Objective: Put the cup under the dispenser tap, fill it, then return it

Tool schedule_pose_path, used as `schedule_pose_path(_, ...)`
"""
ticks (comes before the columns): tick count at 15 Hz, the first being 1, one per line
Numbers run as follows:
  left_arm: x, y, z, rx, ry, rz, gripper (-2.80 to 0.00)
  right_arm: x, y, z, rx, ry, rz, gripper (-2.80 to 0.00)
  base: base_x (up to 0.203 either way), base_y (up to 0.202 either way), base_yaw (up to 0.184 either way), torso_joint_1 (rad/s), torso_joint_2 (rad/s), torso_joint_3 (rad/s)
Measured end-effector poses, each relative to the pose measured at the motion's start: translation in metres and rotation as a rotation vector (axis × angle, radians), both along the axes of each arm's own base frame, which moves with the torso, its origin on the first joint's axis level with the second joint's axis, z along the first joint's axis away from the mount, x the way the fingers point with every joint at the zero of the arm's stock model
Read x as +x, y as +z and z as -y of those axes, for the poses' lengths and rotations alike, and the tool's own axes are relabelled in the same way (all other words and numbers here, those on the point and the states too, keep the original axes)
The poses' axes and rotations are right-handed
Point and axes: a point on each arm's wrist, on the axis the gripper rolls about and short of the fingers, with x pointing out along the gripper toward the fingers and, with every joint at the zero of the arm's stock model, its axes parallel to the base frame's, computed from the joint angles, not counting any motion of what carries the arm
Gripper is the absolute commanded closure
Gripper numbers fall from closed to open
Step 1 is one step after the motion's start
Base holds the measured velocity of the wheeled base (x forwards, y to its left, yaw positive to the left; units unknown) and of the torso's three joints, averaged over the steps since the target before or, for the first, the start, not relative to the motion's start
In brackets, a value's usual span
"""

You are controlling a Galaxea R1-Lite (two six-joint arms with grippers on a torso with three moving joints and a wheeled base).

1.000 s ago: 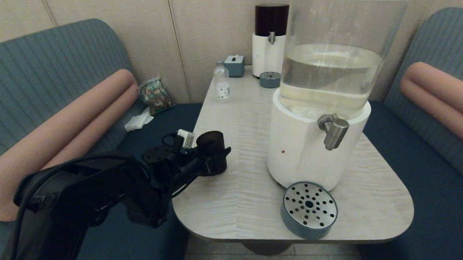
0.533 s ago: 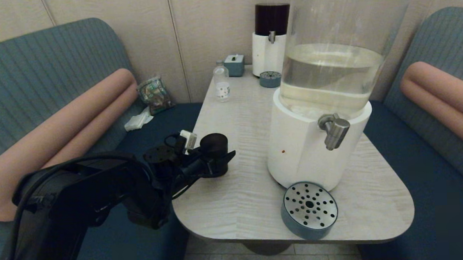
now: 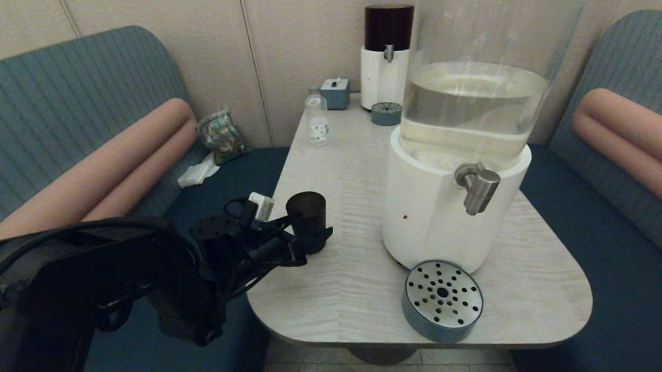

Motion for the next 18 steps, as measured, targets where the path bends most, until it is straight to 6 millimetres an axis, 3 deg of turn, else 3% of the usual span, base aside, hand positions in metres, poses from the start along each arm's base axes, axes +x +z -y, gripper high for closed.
schedule_pose_path(7, -0.058, 0.018, -0.017, 0.028, -0.014, -0.088, -2.8, 0.0, 0.0, 0.0, 0.0, 0.0, 0.0, 0.0, 0.0, 0.0, 0.0, 0.0, 0.0, 0.0)
schedule_pose_path(13, -0.088, 0.039, -0.027, 0.025, -0.016, -0.07, -2.8, 0.0, 0.0, 0.0, 0.0, 0.0, 0.0, 0.0, 0.0, 0.0, 0.0, 0.0, 0.0, 0.0)
schedule_pose_path(17, -0.122, 0.063, -0.038, 0.013, -0.013, -0.034, -2.8, 0.0, 0.0, 0.0, 0.0, 0.0, 0.0, 0.0, 0.0, 0.0, 0.0, 0.0, 0.0, 0.0)
schedule_pose_path(18, -0.133, 0.071, -0.041, 0.005, -0.01, -0.015, 0.0, 0.0, 0.0, 0.0, 0.0, 0.0, 0.0, 0.0, 0.0, 0.0, 0.0, 0.0, 0.0, 0.0)
